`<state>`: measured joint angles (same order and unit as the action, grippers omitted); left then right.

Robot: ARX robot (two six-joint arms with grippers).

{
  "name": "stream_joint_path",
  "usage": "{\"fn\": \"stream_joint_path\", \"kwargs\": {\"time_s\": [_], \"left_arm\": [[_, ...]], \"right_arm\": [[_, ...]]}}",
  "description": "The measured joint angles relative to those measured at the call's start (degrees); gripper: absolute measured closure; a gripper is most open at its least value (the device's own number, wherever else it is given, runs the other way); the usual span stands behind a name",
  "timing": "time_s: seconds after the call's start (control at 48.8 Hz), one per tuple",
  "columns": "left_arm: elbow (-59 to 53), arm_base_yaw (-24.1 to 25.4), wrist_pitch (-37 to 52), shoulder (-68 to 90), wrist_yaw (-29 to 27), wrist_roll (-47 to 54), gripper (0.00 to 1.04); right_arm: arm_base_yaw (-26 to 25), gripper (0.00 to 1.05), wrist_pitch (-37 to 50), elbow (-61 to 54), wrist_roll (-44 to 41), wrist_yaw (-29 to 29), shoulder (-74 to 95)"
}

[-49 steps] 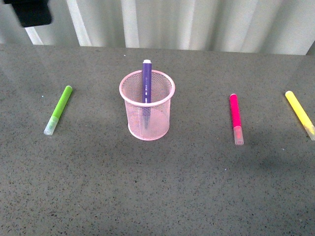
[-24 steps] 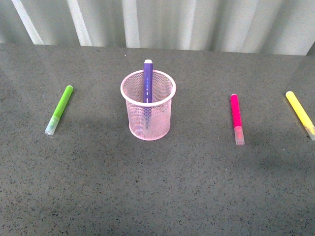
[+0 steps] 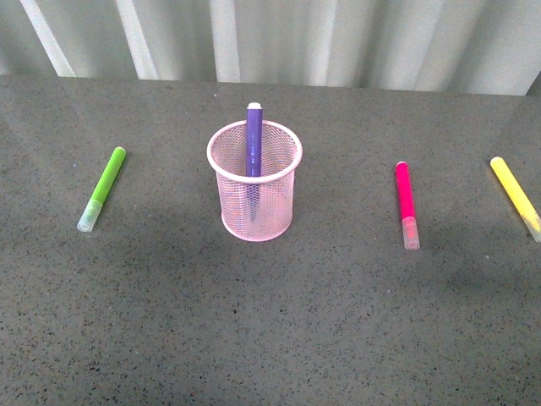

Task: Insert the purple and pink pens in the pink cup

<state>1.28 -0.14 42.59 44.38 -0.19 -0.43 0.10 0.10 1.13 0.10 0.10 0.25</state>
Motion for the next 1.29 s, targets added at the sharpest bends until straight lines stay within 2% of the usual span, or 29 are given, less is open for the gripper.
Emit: {"fn": "stream_joint_path", "kwargs": {"time_s": [0.39,1.251,1.292], "left_arm": [[-0.09,0.02,-15.21,-16.85,0.17,0.00,1.01],[-0.09,0.02,-32.15,-34.21,0.15,0.00,1.01],[-0.09,0.02,-34.84,-36.54,0.15,0.00,1.01]], "right_arm": [[0.00,0.07,0.00,0.00,0.00,0.00,0.00],[0.00,0.07,-0.02,0.00,0.00,0.00,0.00],[0.00,0.07,0.00,0.00,0.00,0.00,0.00]]}}
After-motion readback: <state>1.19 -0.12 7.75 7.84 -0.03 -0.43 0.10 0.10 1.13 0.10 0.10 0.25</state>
